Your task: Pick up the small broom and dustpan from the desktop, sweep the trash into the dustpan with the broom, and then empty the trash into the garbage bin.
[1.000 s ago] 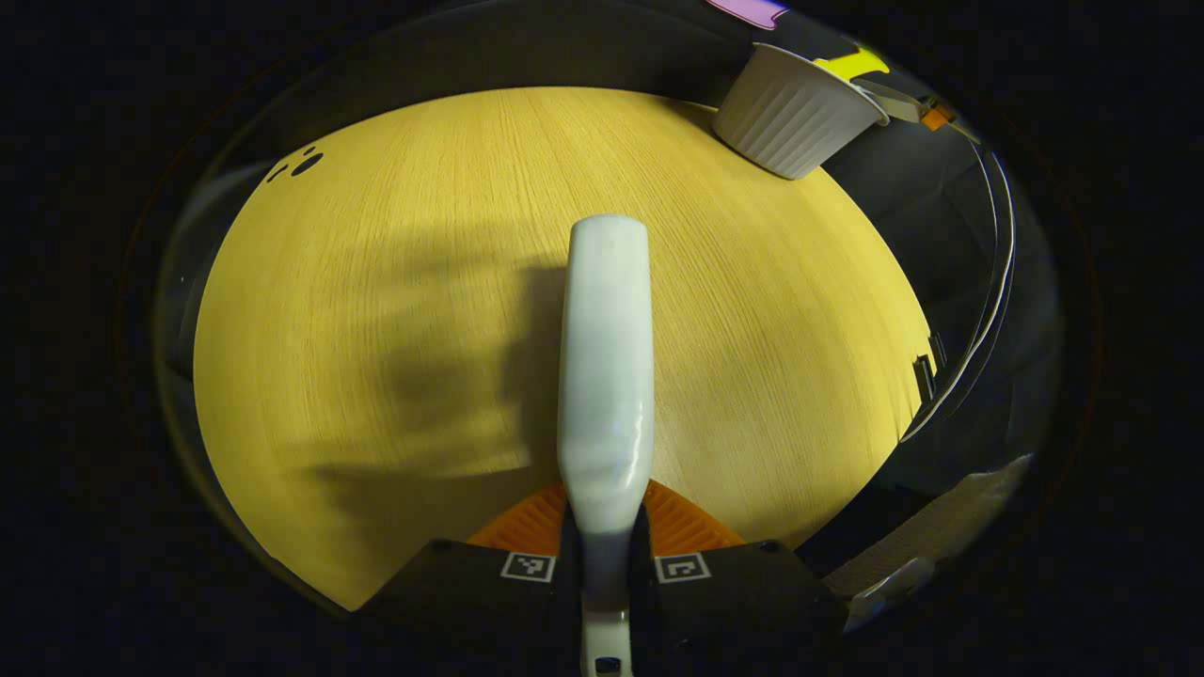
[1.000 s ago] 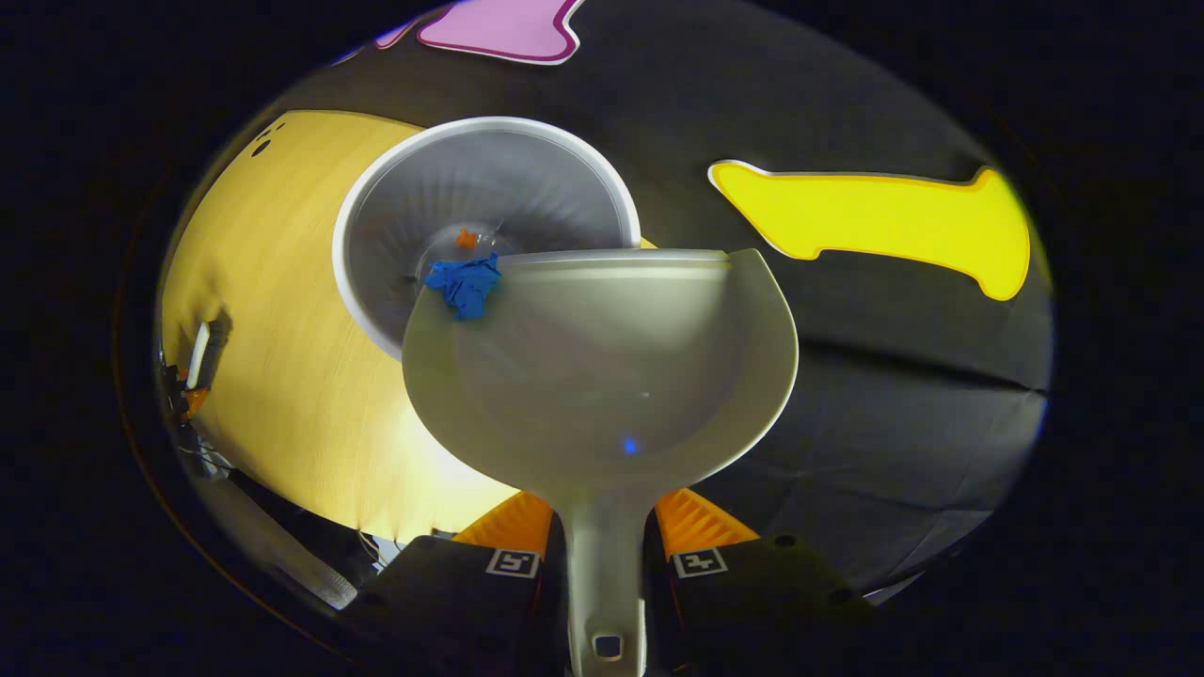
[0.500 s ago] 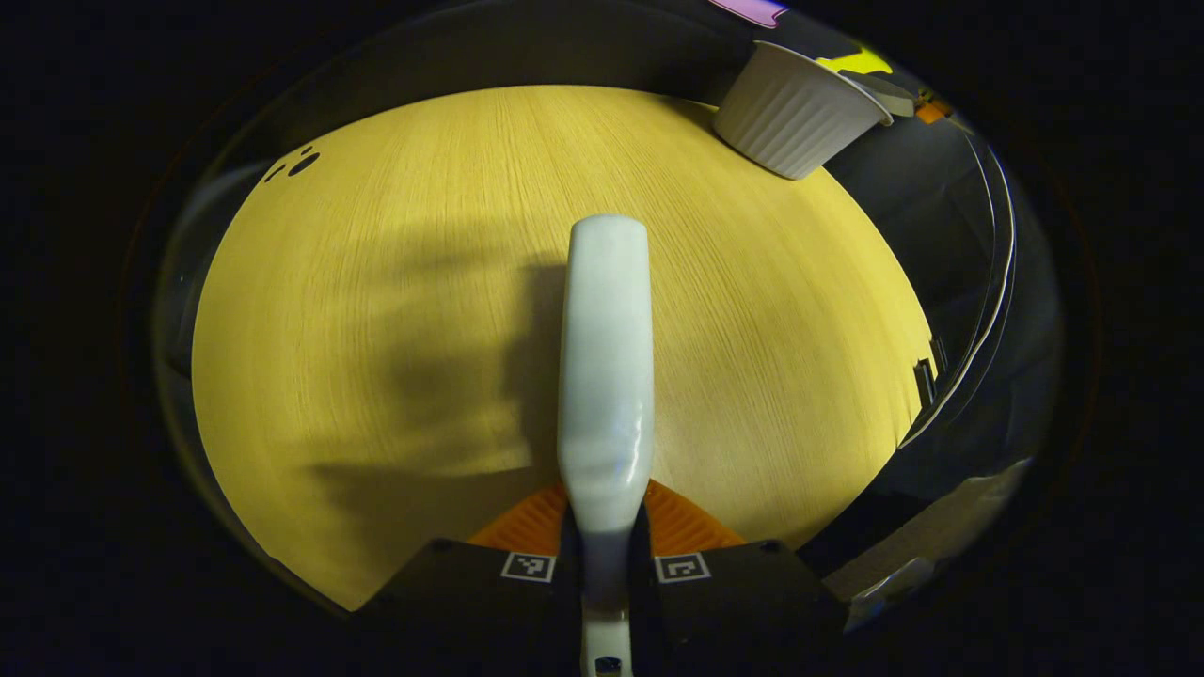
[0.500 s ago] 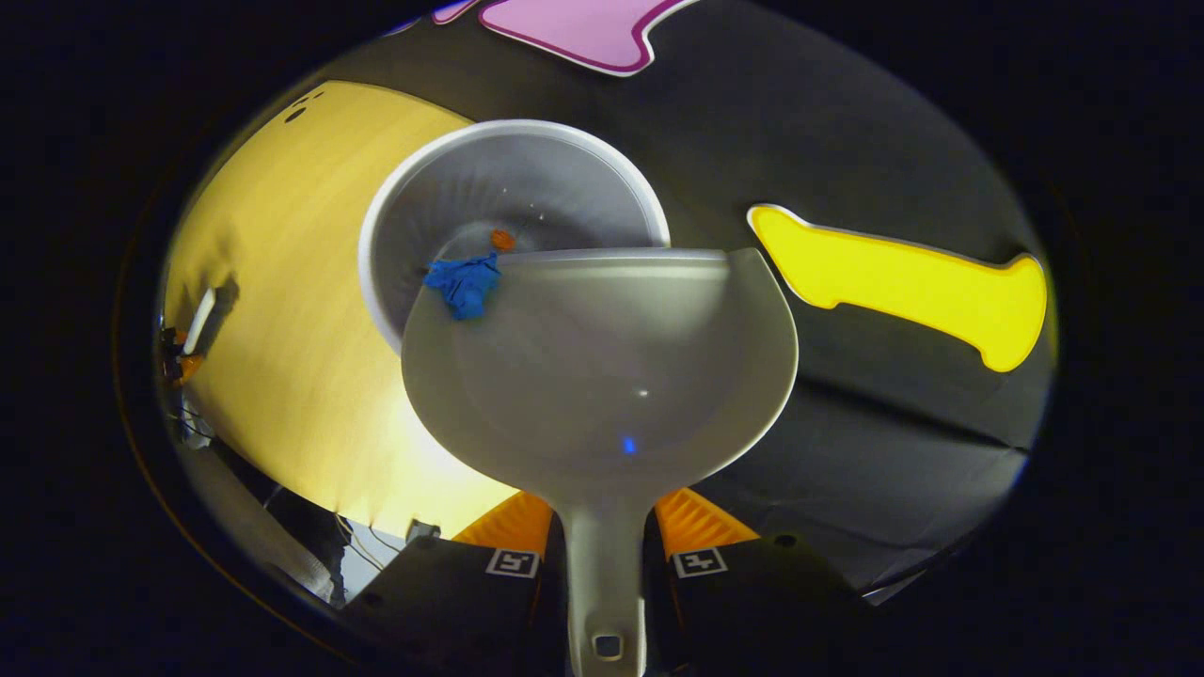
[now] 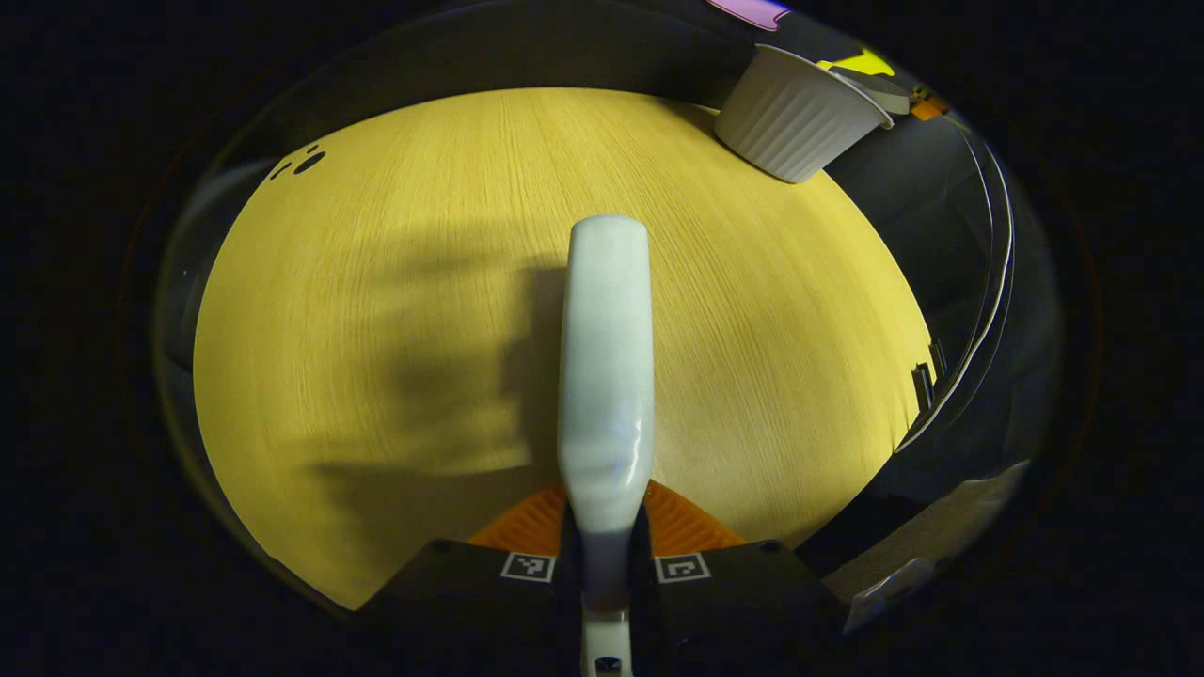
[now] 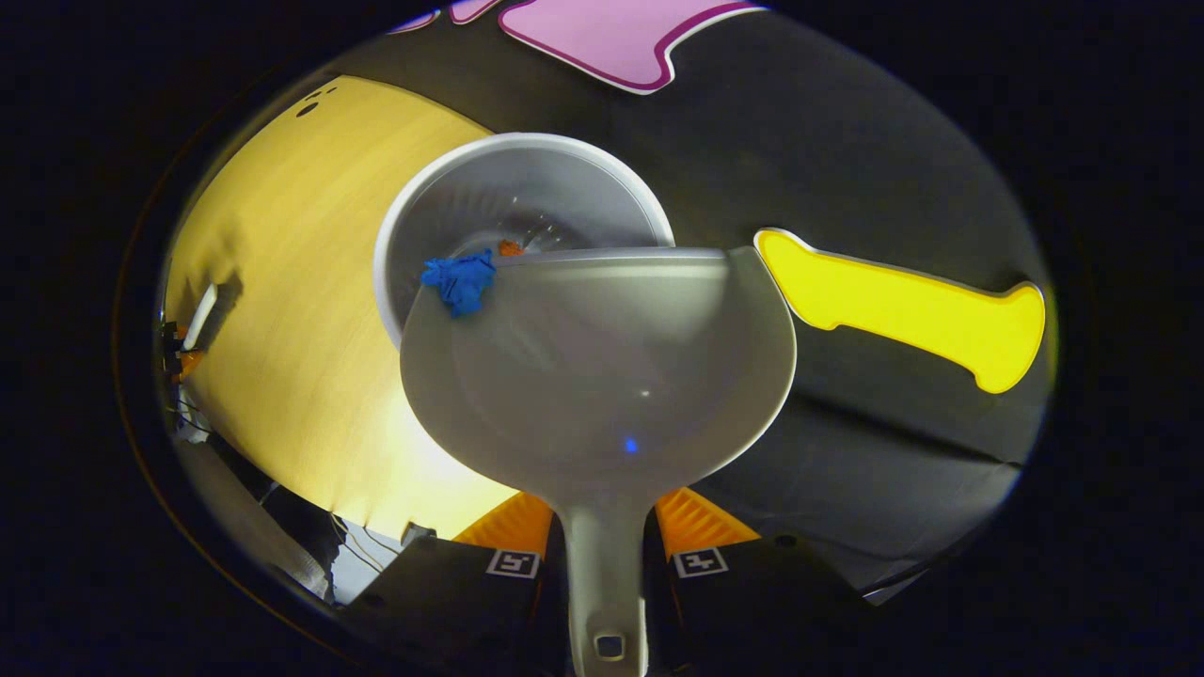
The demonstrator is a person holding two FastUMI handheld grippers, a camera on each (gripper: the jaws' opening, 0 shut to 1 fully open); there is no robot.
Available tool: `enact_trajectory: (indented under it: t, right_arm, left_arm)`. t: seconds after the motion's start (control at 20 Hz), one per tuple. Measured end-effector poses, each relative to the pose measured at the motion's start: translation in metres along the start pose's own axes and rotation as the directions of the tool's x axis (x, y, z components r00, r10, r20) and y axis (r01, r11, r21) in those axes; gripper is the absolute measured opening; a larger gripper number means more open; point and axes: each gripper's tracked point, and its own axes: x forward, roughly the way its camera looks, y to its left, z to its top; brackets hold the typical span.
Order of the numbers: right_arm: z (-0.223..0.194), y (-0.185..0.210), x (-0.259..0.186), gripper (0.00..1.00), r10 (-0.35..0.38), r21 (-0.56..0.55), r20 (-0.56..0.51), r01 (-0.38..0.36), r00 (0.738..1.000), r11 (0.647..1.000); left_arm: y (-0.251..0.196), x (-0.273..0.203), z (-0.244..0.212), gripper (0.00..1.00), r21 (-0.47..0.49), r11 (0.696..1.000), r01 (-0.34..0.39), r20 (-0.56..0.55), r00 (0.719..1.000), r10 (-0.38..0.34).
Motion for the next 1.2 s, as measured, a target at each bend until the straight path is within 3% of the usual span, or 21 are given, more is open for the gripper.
enact_trajectory:
  t: [0.15, 0.4, 0.45, 0.75, 0.95, 1.2]
  right_arm:
    - [0.000, 0.000, 0.001, 0.36, -0.018, -0.032, 0.005, 0.018, 1.000, 0.999]
    - [-0.005, -0.004, -0.006, 0.40, -0.022, 0.017, 0.045, 0.021, 0.999, 1.000]
    - [-0.008, -0.008, -0.009, 0.36, -0.024, 0.030, 0.064, 0.022, 0.998, 0.999]
    - [-0.032, 0.004, -0.065, 0.37, 0.018, 0.117, 0.264, -0.050, 0.964, 0.992]
    - [-0.053, 0.038, -0.099, 0.36, 0.055, 0.120, 0.356, -0.103, 0.933, 0.987]
    - [-0.083, 0.117, -0.110, 0.36, 0.151, 0.072, 0.396, -0.195, 0.906, 0.978]
  left_arm:
    - [-0.002, -0.001, 0.000, 0.24, -0.002, 1.000, -0.007, 0.007, 1.000, 0.007]
    - [-0.003, -0.004, -0.001, 0.24, -0.007, 1.000, -0.015, 0.014, 1.000, 0.015]
    - [-0.003, -0.005, 0.000, 0.24, -0.004, 1.000, -0.020, 0.017, 1.000, 0.020]
    - [0.001, -0.009, 0.008, 0.24, 0.002, 0.999, -0.045, 0.031, 0.999, 0.045]
    - [0.007, -0.011, 0.014, 0.22, 0.014, 0.998, -0.064, 0.037, 0.997, 0.064]
    - [0.009, -0.015, 0.020, 0.22, 0.037, 0.996, -0.082, 0.044, 0.996, 0.081]
